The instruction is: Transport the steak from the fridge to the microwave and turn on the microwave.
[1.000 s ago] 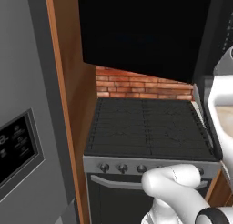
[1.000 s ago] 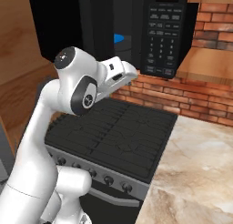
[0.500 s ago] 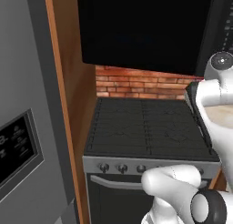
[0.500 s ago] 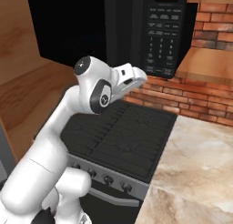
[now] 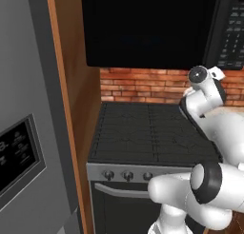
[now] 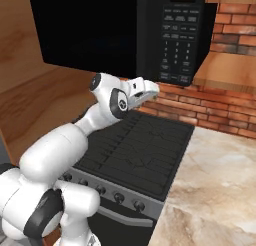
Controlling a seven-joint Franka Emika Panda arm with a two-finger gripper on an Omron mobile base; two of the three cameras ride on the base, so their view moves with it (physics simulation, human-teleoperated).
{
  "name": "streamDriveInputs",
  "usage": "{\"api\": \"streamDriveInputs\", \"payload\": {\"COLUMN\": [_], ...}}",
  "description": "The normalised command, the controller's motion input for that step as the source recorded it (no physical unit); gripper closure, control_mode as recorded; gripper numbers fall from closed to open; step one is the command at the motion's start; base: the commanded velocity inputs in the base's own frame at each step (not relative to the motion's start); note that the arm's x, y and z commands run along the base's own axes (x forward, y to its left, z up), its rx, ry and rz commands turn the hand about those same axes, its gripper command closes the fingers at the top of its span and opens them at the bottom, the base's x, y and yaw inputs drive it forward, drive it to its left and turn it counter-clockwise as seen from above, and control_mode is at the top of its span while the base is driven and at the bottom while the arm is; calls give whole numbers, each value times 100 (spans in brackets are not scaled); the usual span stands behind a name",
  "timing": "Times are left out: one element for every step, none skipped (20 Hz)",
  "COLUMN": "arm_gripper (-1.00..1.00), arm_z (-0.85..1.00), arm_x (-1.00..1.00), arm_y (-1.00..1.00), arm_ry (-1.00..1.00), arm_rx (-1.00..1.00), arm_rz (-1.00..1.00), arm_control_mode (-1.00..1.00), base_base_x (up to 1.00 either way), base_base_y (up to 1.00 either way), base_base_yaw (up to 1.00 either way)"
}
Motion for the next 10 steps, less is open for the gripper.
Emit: {"api": "streamDriveInputs", "payload": {"arm_gripper": [-100, -100, -100, -100, -100, -100, -100, -100, -100, -100], "arm_z": [0, 0, 1, 3, 6, 14, 3, 0, 0, 0], "arm_x": [100, 100, 100, 100, 100, 100, 100, 100, 100, 100], "arm_y": [0, 0, 0, 0, 19, 36, 40, 42, 36, 29], "arm_ry": [-18, -19, -20, -19, 0, -6, -8, -9, -10, -10], "arm_rx": [0, 0, 0, 0, 0, -4, -6, -7, -6, -5], "arm_rz": [-7, -7, -8, -11, -11, -10, -11, -9, -7, -7], "arm_control_mode": [-100, -100, -100, -100, -100, -100, -100, -100, -100, -100], "base_base_x": [0, 0, 0, 0, 0, 0, 0, 0, 0, 0], "base_base_y": [0, 0, 0, 0, 0, 0, 0, 0, 0, 0], "base_base_yaw": [0, 0, 0, 0, 0, 0, 0, 0, 0, 0]}}
